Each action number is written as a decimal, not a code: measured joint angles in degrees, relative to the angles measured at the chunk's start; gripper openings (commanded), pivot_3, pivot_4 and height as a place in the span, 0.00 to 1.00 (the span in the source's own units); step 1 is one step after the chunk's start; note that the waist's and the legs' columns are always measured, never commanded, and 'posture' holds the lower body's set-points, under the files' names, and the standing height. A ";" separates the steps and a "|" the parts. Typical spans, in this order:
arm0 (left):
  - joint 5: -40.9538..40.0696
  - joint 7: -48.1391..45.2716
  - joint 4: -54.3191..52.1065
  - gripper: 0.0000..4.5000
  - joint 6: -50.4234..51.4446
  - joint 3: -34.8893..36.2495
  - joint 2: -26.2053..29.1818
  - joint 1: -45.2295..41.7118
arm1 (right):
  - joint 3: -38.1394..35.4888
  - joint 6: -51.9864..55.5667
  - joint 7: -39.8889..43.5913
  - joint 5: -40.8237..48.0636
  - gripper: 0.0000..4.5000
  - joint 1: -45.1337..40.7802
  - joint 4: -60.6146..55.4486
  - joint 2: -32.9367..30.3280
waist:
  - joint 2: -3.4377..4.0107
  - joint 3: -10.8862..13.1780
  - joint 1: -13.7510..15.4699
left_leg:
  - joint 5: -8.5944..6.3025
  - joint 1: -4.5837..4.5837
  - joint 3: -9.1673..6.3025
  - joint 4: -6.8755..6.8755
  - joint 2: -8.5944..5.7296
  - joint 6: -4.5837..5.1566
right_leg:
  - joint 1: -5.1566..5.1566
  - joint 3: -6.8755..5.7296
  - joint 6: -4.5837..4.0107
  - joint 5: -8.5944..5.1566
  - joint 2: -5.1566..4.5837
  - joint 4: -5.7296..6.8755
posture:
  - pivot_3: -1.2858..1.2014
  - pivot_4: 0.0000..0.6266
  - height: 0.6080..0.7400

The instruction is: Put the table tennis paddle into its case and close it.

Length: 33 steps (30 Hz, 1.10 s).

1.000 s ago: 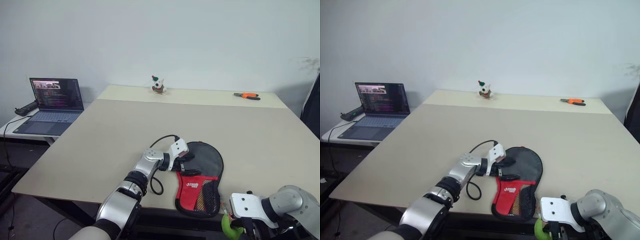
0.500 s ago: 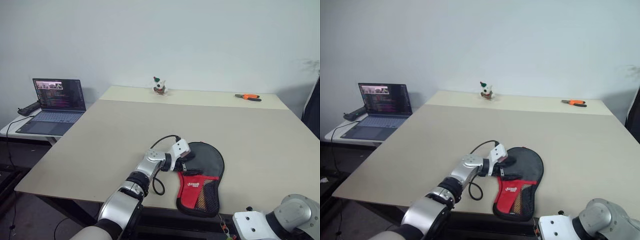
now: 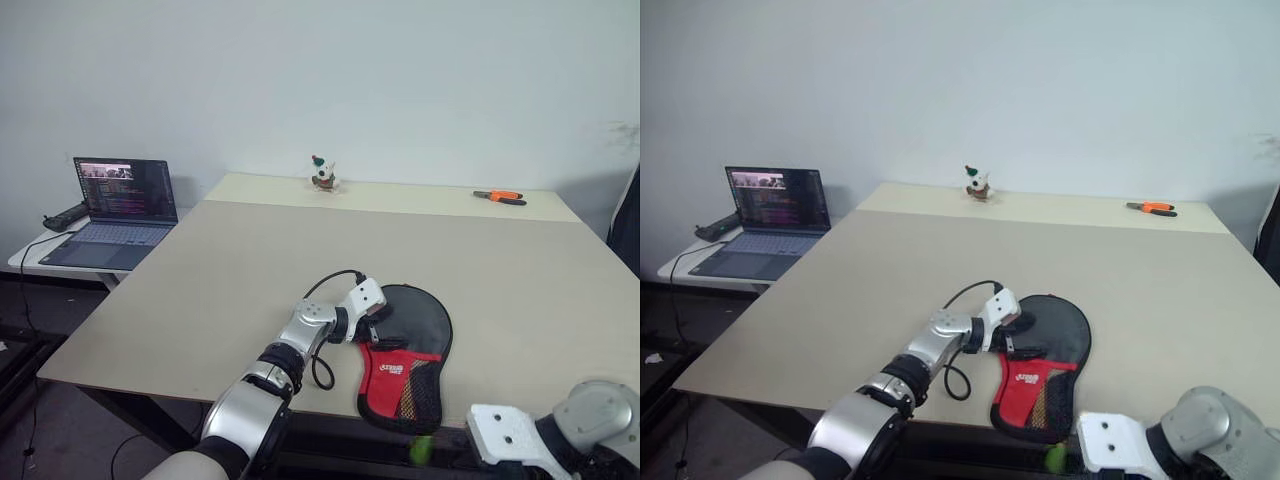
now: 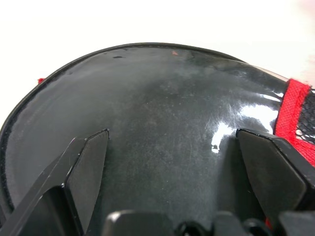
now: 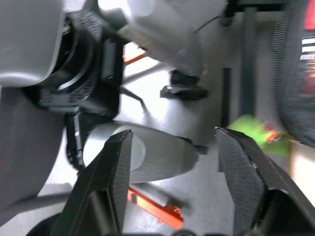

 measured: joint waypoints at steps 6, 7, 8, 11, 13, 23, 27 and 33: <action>-2.82 -3.95 -5.68 1.00 2.82 1.93 2.93 2.86 | -2.22 1.67 -3.38 1.08 0.63 -10.15 10.50 4.01 | -0.03 0.05 -1.02 | 0.05 -0.26 0.03 -0.11 0.00 0.07 | -0.36 0.07 -0.16 0.09 -0.01 0.03 | 0.52 0.24 1.00; -3.47 -4.96 -7.86 1.00 3.83 2.27 3.87 3.83 | -2.08 1.73 -3.69 1.12 0.63 -10.73 12.00 4.43 | -0.03 0.05 -1.26 | 0.05 -0.50 0.03 -0.12 0.00 0.07 | -0.67 0.07 -0.32 0.19 0.00 0.10 | 0.52 0.24 1.00; -4.49 -6.26 -11.40 1.00 4.99 2.63 5.36 5.49 | -1.85 1.74 -4.07 1.16 0.63 -11.84 13.64 5.69 | -0.03 0.05 -1.48 | 0.05 -0.79 0.03 -0.11 0.00 0.07 | -1.00 0.09 -0.39 0.23 0.02 0.19 | 0.52 0.24 1.00; -8.03 -10.18 -26.00 1.00 10.05 3.95 13.12 14.20 | -1.39 0.15 -6.81 0.48 0.63 -15.56 20.81 11.65 | -0.02 0.05 -3.28 | 0.12 -0.99 0.12 -0.16 0.06 -0.03 | -1.41 0.29 -0.57 0.16 0.03 0.35 | 0.52 0.24 1.00; -9.85 -10.51 -34.11 1.00 14.15 5.70 17.44 19.38 | -0.82 -1.95 -8.37 -0.52 0.63 -17.55 25.82 14.39 | 0.01 0.10 -3.64 | 0.08 -1.00 0.07 -0.23 0.08 0.03 | -1.48 0.25 -0.67 0.09 0.04 0.41 | 0.52 0.24 1.00; -20.02 1.30 -71.35 1.00 34.56 15.94 25.09 41.45 | 2.08 -19.99 -9.44 -8.82 0.63 -29.72 52.65 24.35 | 0.20 0.44 -2.48 | 0.29 -0.85 0.04 -0.05 -0.01 0.23 | -1.40 0.17 -0.72 0.00 0.00 0.99 | 0.52 0.24 1.00; -20.86 5.13 -75.54 1.00 35.00 18.37 26.44 44.30 | 2.68 -25.58 -9.48 -12.63 0.63 -35.62 64.47 25.44 | 0.19 0.46 -2.85 | 0.32 -0.78 0.14 -0.08 0.01 0.23 | -1.41 0.21 -0.76 0.02 0.00 1.04 | 0.52 0.24 1.00; -19.35 8.41 -75.41 1.00 34.53 15.06 26.74 40.08 | 2.69 -33.50 -8.25 -16.42 0.63 -44.10 80.42 25.33 | 0.25 0.51 -2.85 | 0.31 -0.79 0.22 -0.15 -0.02 0.25 | -1.44 0.22 -0.75 0.03 0.03 1.04 | 0.52 0.24 1.00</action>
